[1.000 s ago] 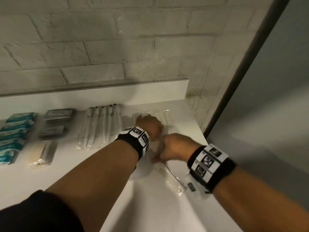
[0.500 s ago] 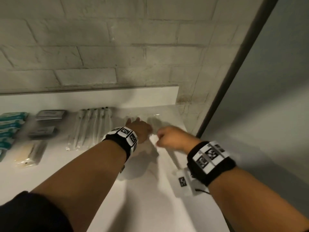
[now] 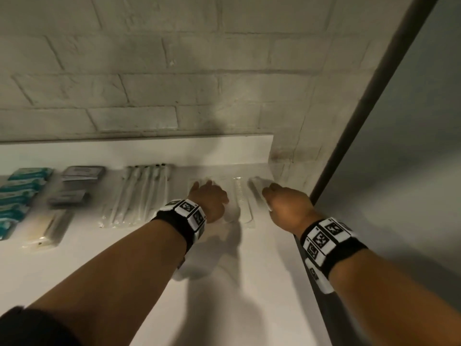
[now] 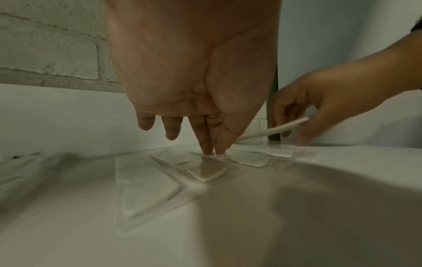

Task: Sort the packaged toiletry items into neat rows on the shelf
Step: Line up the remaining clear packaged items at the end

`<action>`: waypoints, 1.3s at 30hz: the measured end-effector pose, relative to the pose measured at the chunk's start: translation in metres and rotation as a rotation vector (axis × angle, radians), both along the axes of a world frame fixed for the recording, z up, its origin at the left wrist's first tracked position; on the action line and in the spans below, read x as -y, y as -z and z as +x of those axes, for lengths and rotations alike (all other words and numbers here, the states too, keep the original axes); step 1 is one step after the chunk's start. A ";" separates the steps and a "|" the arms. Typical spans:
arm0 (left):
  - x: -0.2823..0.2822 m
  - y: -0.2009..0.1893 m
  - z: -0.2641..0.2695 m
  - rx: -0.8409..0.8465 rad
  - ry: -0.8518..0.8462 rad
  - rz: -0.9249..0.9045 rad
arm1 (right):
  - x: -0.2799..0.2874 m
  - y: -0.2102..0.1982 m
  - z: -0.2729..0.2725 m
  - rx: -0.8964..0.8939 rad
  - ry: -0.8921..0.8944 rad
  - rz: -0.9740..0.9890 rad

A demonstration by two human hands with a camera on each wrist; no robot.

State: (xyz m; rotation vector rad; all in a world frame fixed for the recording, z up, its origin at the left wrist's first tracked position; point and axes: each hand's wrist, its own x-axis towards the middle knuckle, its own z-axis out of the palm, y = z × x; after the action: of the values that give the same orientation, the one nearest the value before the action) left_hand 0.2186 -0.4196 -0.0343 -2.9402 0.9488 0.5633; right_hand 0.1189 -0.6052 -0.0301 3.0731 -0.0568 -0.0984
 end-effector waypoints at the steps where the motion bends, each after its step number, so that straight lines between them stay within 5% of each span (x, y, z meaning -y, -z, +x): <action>1: 0.000 0.001 0.002 0.005 0.016 0.018 | 0.000 -0.001 0.001 -0.032 0.004 0.006; 5: 0.003 0.000 0.010 0.134 0.116 0.058 | 0.006 -0.014 0.011 -0.251 0.084 0.111; 8: 0.010 0.001 0.006 0.283 0.111 -0.066 | 0.007 -0.016 0.023 -0.227 0.095 0.149; 22: 0.042 0.014 -0.018 0.132 0.037 -0.085 | 0.014 0.002 0.011 -0.236 0.126 0.259; 35: 0.042 0.013 -0.025 0.126 0.044 -0.182 | 0.009 -0.005 0.007 -0.234 0.097 0.248; 39: 0.028 0.012 -0.025 0.252 -0.001 -0.294 | 0.009 -0.015 0.004 -0.168 0.074 0.293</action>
State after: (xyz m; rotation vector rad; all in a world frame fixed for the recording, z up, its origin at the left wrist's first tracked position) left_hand 0.1939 -0.4473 -0.0462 -3.1587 1.0813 0.0491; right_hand 0.1226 -0.6138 -0.0148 3.3396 -0.1607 -0.4023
